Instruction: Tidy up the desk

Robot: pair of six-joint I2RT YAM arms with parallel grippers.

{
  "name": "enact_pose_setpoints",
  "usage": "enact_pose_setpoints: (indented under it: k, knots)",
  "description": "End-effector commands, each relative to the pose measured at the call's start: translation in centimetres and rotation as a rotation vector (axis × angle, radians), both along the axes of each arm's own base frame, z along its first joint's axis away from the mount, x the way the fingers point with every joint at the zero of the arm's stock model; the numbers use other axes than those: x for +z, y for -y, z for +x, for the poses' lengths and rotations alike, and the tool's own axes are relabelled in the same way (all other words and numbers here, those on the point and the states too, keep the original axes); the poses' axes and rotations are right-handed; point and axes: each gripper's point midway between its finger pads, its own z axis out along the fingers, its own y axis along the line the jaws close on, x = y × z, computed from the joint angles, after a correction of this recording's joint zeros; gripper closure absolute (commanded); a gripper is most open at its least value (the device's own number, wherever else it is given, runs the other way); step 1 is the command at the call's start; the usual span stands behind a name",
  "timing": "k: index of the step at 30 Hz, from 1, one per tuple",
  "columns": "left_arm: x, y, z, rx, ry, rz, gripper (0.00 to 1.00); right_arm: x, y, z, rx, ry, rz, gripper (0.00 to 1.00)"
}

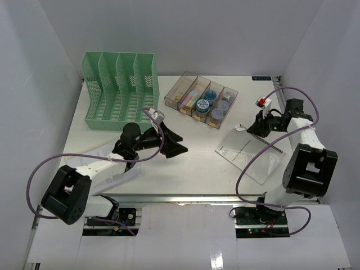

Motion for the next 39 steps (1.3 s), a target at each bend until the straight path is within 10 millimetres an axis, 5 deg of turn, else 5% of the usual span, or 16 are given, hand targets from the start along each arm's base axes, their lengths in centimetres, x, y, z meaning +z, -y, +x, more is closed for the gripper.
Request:
enact_pose_setpoints:
  k: [1,7,13,25,39]
  knots:
    - [1.1,2.3,-0.3,-0.016,0.111,-0.061,0.02,2.5,-2.8,-1.6,0.069,0.070,0.080,0.92]
    - [-2.1,6.3,1.3,-0.014,0.157,0.009,0.02,4.0,-4.7,-3.4,0.117,0.123,0.089,0.92]
    - [-4.2,8.4,3.8,-0.001,0.196,0.032,0.03,5.5,-5.3,-4.5,0.136,0.178,0.096,0.92]
    - [-5.3,12.7,6.5,-0.036,0.266,0.050,0.07,6.0,-6.1,-6.0,0.163,0.203,0.129,0.92]
    - [-6.5,16.0,7.2,-0.088,0.303,0.088,0.10,6.8,-6.5,-6.5,0.176,0.218,0.141,0.92]
